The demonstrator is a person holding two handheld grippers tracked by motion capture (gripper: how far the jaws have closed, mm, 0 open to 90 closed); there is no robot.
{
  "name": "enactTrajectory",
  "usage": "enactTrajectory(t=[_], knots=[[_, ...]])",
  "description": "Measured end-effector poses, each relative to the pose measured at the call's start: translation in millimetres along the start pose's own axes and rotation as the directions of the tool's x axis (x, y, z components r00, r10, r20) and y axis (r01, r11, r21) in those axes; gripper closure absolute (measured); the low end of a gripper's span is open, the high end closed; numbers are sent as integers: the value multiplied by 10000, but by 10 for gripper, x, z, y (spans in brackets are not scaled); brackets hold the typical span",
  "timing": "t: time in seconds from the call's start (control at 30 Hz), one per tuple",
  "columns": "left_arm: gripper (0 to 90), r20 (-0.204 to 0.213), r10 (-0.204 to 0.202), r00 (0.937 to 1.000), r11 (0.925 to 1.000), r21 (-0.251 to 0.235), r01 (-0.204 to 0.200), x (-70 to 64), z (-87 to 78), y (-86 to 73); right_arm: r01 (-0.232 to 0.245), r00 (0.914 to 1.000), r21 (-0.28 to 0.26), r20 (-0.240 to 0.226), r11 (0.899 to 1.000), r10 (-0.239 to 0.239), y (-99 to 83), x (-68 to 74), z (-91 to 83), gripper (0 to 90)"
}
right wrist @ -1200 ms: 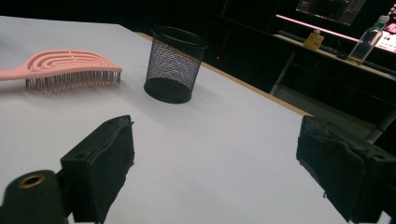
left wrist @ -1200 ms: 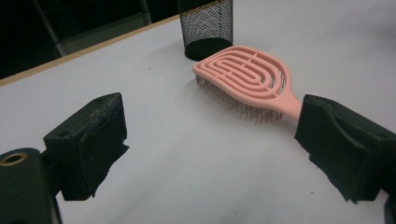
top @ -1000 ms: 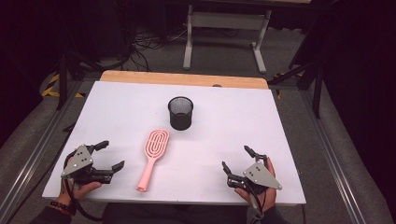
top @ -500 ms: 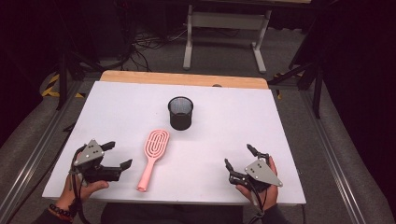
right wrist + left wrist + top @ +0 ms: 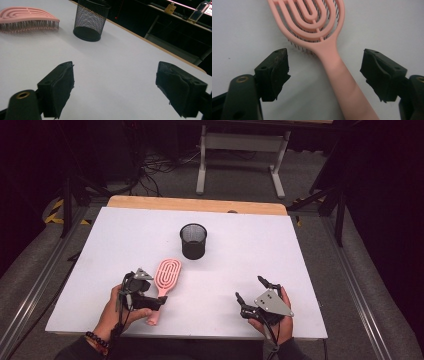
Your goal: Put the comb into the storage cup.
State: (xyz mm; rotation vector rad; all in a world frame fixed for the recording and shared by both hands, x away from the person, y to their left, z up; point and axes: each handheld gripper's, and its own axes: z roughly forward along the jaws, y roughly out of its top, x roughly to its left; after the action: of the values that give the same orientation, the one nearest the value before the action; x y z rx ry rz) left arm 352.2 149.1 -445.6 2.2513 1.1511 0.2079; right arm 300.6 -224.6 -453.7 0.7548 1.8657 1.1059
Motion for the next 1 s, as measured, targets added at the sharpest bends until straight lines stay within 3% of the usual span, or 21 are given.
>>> enactTrajectory(t=[0.07,0.13,0.3,0.47,0.53,0.67,0.73,0.83,1.0], knots=[[298,-165,-30,9999,9993,379,36,11,34,48,-38,10000,28,1,10000,38,-4,-12,5,157],[335,-66,-240,9997,9977,627,243,43,59,87,-124,9999,92,-4,9999,124,-12,-29,19,157],[479,1,13,10000,9852,1716,-13,85,166,189,-370,9992,327,-123,9988,375,-44,-57,70,159],[595,-206,424,9989,9749,2197,-369,94,200,250,-375,9992,427,-104,9984,379,-55,-63,80,159],[670,-388,638,9972,9746,2174,-539,93,199,248,-407,9991,436,-123,9982,412,-62,-65,83,159],[693,-417,1269,9910,9712,2086,-1156,77,192,220,-379,9991,488,-167,9981,387,-70,-68,86,159],[696,-421,1309,9905,9714,2051,-1197,75,189,212,-374,9991,477,-193,9982,383,-71,-70,86,159],[702,-660,1634,9844,9765,1530,-1518,89,156,155,-340,9990,454,-273,9984,353,-73,-70,85,158],[712,-822,1798,9803,9804,970,-1717,119,106,94,-298,9991,407,-293,9987,310,-73,-70,83,158]])
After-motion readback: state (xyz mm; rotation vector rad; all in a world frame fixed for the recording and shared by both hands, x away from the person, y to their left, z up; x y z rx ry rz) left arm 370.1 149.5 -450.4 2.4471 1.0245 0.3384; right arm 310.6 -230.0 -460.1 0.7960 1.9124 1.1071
